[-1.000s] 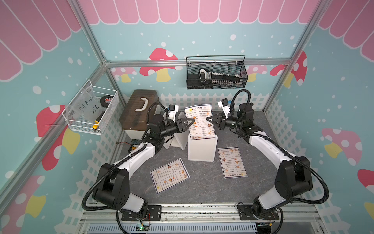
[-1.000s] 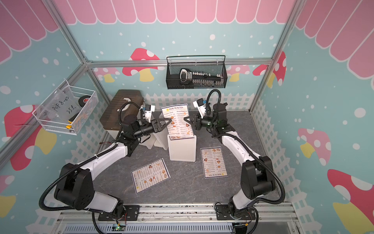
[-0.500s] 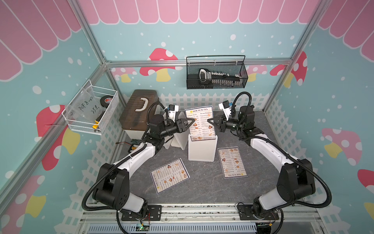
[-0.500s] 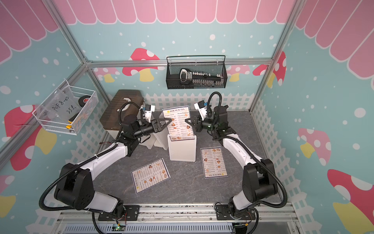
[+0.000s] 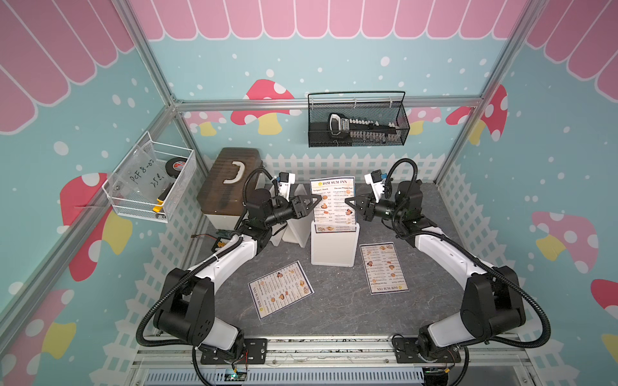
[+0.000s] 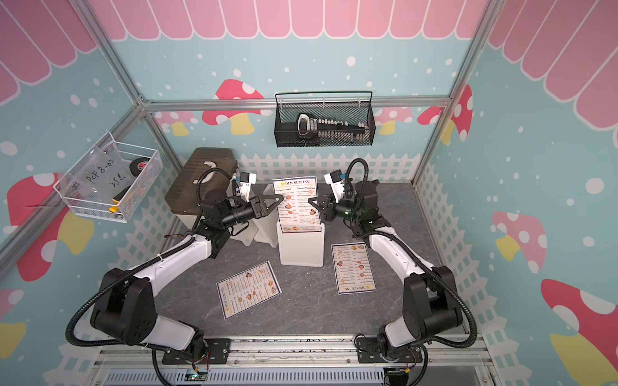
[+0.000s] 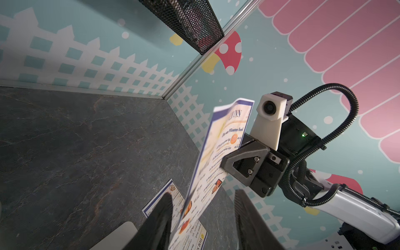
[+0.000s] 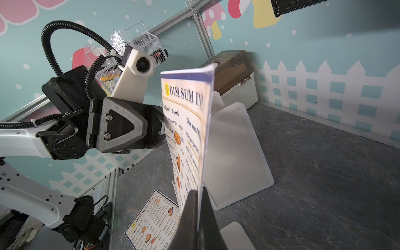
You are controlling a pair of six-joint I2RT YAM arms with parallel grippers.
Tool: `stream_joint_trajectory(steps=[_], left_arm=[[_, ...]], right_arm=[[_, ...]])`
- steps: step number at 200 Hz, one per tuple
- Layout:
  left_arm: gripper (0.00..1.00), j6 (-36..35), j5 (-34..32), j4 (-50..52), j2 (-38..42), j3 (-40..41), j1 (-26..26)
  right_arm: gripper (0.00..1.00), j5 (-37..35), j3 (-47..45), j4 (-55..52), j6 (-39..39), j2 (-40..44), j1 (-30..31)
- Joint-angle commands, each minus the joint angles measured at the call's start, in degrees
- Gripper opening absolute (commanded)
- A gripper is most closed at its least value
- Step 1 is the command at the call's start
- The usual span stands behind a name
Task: Insert the menus into the narrow rack
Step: Insert the menu into the narrow rack.
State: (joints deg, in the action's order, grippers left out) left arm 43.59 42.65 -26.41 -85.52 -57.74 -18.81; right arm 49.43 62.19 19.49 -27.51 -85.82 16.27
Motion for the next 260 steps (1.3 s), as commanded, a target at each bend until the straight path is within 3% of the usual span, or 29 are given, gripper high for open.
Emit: stream_joint_trajectory(steps=[1,82,167,260], left_arm=[[0.45,0.8,-0.6,-1.9,-0.6,-0.7,0.3],[0.34,1.2,-0.7,-2.5,-1.9,-1.1,0.3],[0.15,1.2,-0.4,-2.5,-2.1,-1.3,0.3],[0.13,1.2,0.1,-2.4,-2.0,-1.1,0.3]], right_arm=[[0.0,-0.1,-0.7,4.4,-1.9,0.7,0.4],[0.0,-0.7,-3.3,4.4,-1.3,1.9,0.4],[0.04,-0.2,-2.8,4.2,-1.2,1.7,0.4],[0.24,0.0,2.3,1.3,-0.1,0.1,0.4]])
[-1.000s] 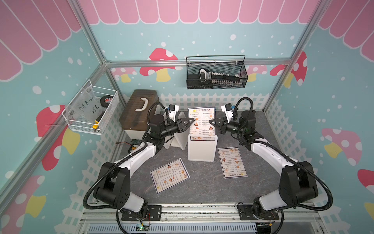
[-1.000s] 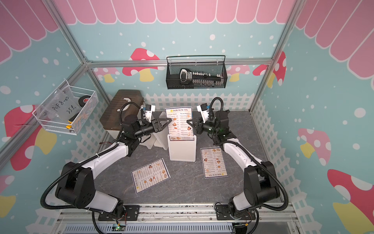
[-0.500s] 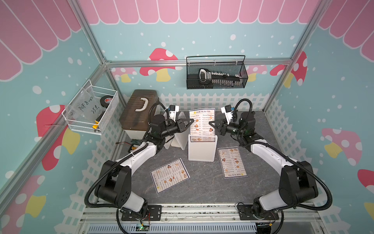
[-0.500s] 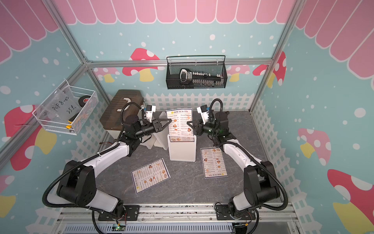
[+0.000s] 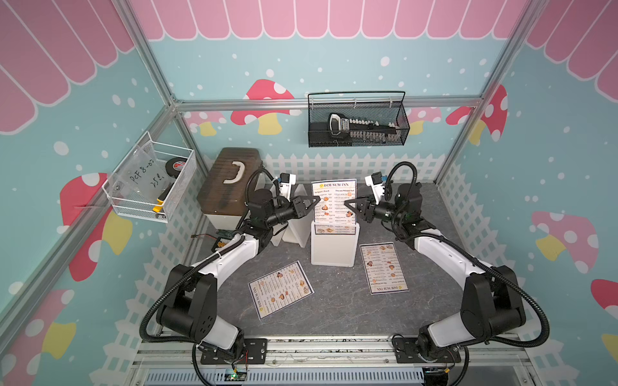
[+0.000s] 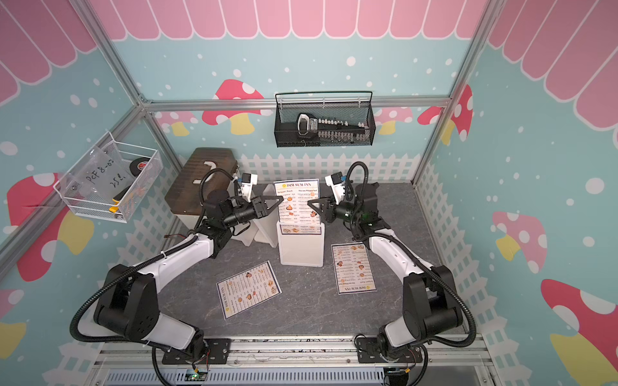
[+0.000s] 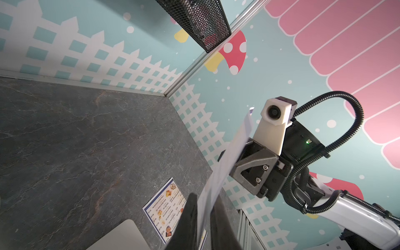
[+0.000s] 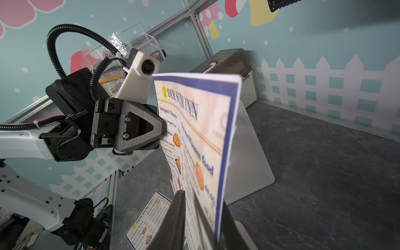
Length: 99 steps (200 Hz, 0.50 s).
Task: Insert the menus into the narrow rack
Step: Insert the menu into the narrow rack.
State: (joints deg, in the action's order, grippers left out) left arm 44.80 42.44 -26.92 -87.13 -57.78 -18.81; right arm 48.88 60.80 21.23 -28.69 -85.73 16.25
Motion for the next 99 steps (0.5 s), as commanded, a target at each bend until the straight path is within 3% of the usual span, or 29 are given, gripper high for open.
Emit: stream_joint_trajectory(steps=[1,99], left_arm=[[0.13,0.1,0.3,-2.0,-0.4,-1.1,0.3],[0.14,-0.8,0.0,-0.8,0.2,-1.1,0.3]], right_arm=[[0.24,0.5,3.8,-0.4,1.2,0.0,0.4],[0.26,0.9,14.5,-7.5,5.4,-4.2,-0.1]])
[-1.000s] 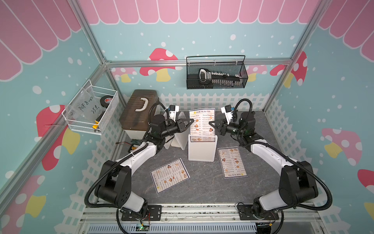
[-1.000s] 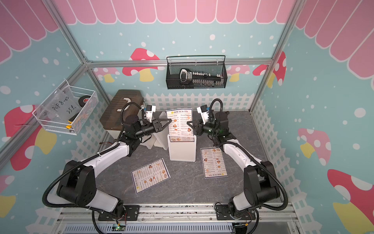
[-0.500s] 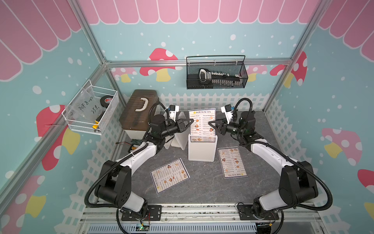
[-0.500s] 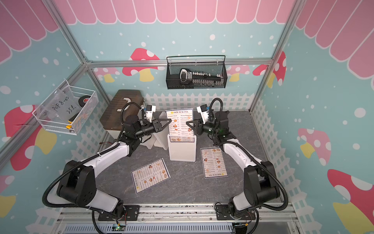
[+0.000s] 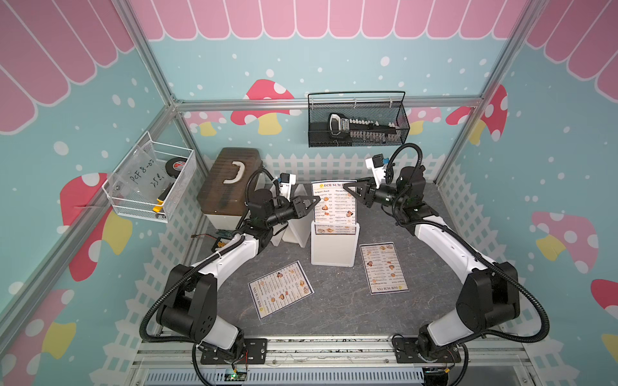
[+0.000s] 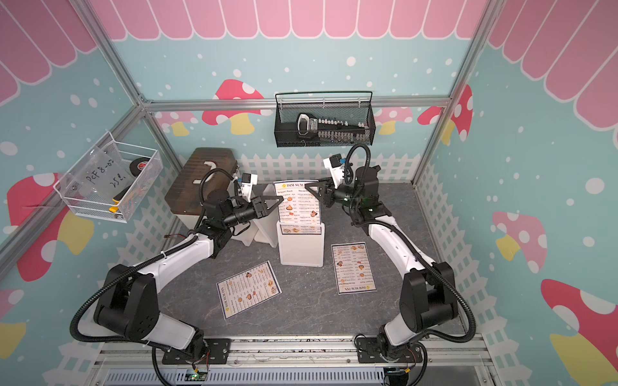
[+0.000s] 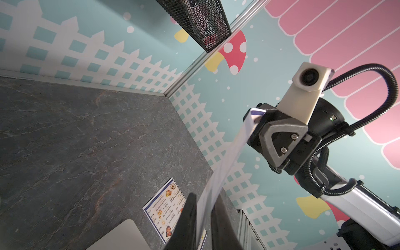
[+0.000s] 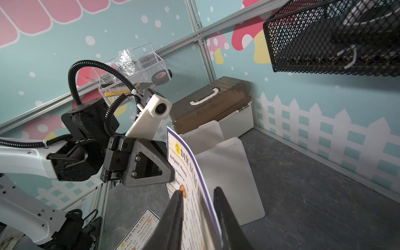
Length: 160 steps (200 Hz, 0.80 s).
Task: Insert the menus into the narrow rack
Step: Insert the menu into the narrow rack.
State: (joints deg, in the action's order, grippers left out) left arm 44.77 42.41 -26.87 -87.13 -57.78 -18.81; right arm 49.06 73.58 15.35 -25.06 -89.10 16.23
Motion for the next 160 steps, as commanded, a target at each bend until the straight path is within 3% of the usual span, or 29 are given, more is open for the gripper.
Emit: stream_joint_trajectory(steps=[1,62,160], left_arm=[[0.14,-0.7,0.0,-0.9,0.2,-1.0,0.3],[0.14,-0.9,-0.1,-0.5,0.2,-1.1,0.3],[0.14,-1.1,-0.2,-0.2,0.5,-1.0,0.3]], right_arm=[[0.25,0.8,1.7,-1.6,1.8,-0.8,-0.1],[0.25,1.1,2.0,-2.3,2.4,-0.5,-0.7],[0.23,6.2,7.1,-12.1,7.5,-1.8,-1.9]])
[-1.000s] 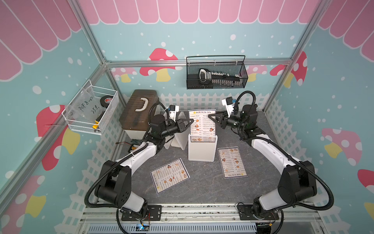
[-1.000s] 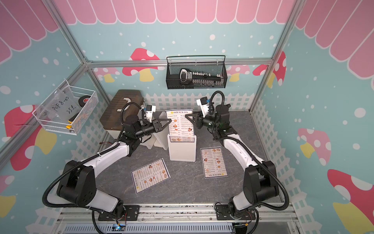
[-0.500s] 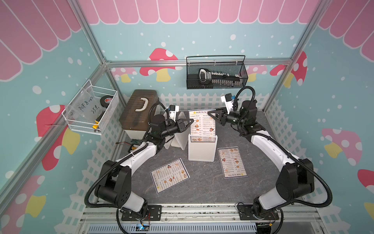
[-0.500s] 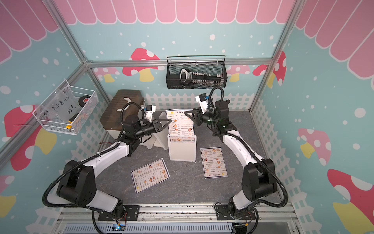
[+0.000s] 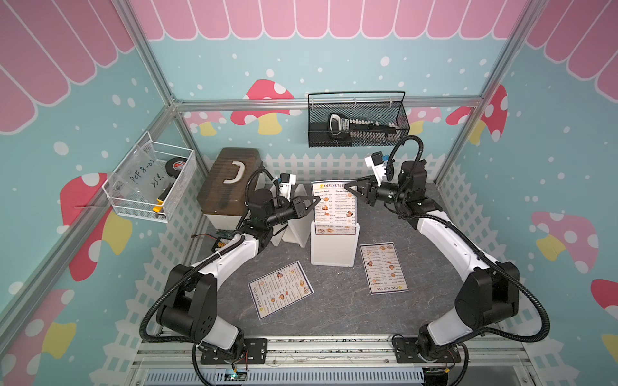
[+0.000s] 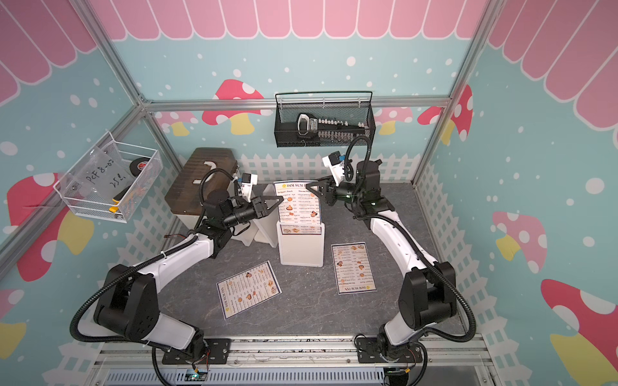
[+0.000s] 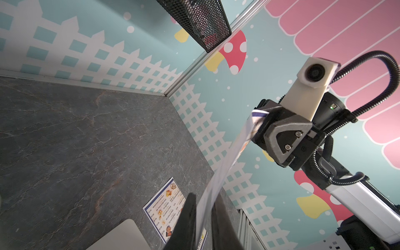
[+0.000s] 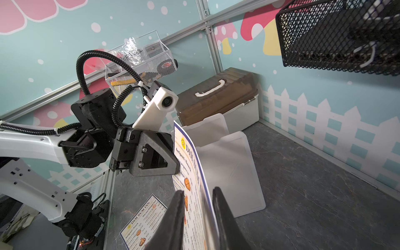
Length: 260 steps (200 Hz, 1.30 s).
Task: Insert the menus into the narrow rack
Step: Insert the menu into the narrow rack.
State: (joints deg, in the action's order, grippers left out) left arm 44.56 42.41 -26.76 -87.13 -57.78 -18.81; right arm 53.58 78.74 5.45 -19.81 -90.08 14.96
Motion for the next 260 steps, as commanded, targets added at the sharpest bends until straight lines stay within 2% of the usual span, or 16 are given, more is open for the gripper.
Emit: stream_joint_trajectory(steps=[1,43,84,105,129,183,260], left_arm=[[0.15,-0.9,-0.2,-0.3,0.5,-1.0,0.3],[0.15,-1.0,-0.1,-0.1,0.6,-1.0,0.2],[0.16,-1.0,-0.2,0.0,0.7,-1.0,0.3],[0.18,-1.0,-0.2,0.0,0.8,-0.9,0.3],[0.26,-1.0,-0.3,0.3,0.8,-1.2,0.3],[0.46,-1.4,0.3,1.2,-0.1,-3.3,0.3],[0.5,-2.1,1.3,2.7,-1.2,-5.2,0.4]], right_arm=[[0.23,1.7,1.9,-2.2,2.2,-0.9,-0.6],[0.21,1.2,2.4,-2.2,2.3,-0.6,-1.1],[0.12,1.6,2.9,-2.2,2.0,-0.9,-1.1],[0.07,1.5,2.9,-2.3,2.0,-0.9,-1.2],[0.0,0.6,2.6,-2.1,1.9,-0.7,-1.2],[0.0,-2.1,-1.1,4.0,-1.6,1.1,-1.2],[0.0,-1.1,-4.9,3.9,0.8,3.2,-1.2]])
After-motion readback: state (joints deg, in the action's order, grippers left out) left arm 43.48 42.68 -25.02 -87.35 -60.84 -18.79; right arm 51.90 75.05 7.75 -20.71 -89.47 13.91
